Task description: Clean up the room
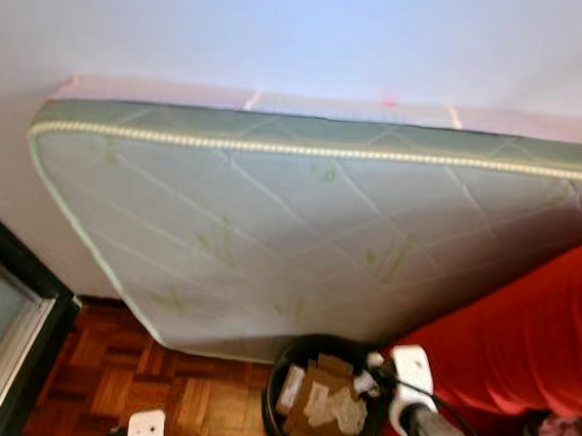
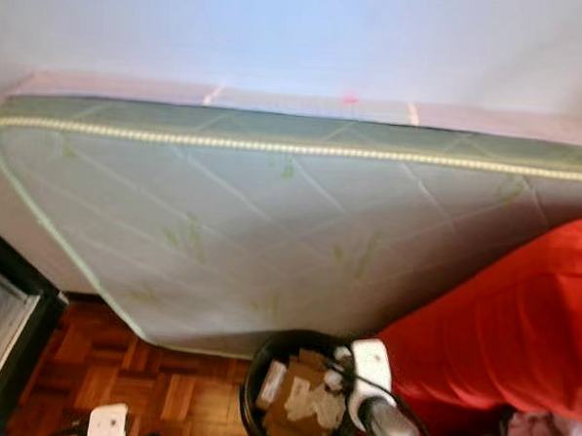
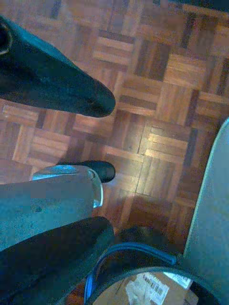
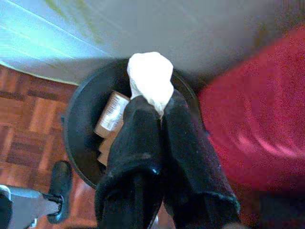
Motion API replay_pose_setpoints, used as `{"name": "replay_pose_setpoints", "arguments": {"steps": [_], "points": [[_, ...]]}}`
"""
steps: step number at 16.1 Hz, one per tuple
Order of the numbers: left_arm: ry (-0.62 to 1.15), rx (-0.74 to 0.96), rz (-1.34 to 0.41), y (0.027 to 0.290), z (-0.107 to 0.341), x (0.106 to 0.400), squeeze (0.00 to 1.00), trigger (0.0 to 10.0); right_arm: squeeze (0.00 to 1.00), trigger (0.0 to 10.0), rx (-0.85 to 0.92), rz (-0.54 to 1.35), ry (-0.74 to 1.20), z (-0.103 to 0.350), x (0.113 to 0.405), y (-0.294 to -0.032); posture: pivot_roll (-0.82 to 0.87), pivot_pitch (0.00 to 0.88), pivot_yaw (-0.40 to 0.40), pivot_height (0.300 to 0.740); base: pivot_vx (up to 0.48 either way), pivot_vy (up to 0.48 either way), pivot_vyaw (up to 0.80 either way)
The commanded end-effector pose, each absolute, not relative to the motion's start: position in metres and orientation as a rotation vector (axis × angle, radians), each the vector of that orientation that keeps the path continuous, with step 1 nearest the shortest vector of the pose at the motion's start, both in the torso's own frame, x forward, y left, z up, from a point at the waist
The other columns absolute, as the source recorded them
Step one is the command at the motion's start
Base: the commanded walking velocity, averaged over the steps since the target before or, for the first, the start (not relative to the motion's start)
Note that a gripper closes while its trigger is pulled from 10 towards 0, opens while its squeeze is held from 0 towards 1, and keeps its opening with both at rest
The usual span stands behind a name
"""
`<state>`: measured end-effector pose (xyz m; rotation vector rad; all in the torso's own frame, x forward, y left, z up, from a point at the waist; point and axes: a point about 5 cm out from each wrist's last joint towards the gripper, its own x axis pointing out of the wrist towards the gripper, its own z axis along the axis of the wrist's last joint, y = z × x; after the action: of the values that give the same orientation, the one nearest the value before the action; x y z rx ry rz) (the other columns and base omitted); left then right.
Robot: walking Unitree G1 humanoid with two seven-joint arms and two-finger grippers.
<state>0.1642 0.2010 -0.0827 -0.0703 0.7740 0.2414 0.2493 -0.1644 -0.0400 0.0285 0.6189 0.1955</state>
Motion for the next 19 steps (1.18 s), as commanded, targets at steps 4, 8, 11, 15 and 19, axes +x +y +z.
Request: {"name": "replay_pose_setpoints", "arguments": {"steps": [4, 8, 11, 15, 19], "points": [[0.732, -0.085, 0.275, 0.202, -0.082, 0.158, 0.0, 10.0, 0.0, 10.0, 0.006, 0.209, 0.574, -0.022, 0.275, -0.15, 0.05, 0.239, -0.063, 0.74, 0.0, 0.0, 0.0], [0.695, -0.077, 0.257, 0.198, -0.081, 0.157, 0.0, 10.0, 0.0, 10.0, 0.01, 0.134, 0.527, -0.006, 0.295, -0.149, 0.07, 0.269, -0.063, 0.74, 0.0, 0.0, 0.0], [0.687, -0.074, 0.251, 0.196, -0.081, 0.153, 0.0, 10.0, 0.0, 10.0, 0.01, 0.124, 0.511, -0.002, 0.299, -0.151, 0.07, 0.285, -0.065, 0.74, 0.0, 0.0, 0.0], [0.681, -0.076, 0.253, 0.194, -0.082, 0.149, 0.0, 10.0, 0.0, 10.0, 0.004, 0.07, 0.502, 0.002, 0.303, -0.159, 0.08, 0.295, -0.068, 0.74, 0.0, 0.0, 0.0], [0.648, -0.079, 0.26, 0.196, -0.078, 0.154, 0.0, 10.0, 0.0, 10.0, 0.025, 0.059, 0.486, 0.006, 0.307, -0.158, 0.09, 0.297, -0.069, 0.74, 0.0, 0.0, 0.0]]}}
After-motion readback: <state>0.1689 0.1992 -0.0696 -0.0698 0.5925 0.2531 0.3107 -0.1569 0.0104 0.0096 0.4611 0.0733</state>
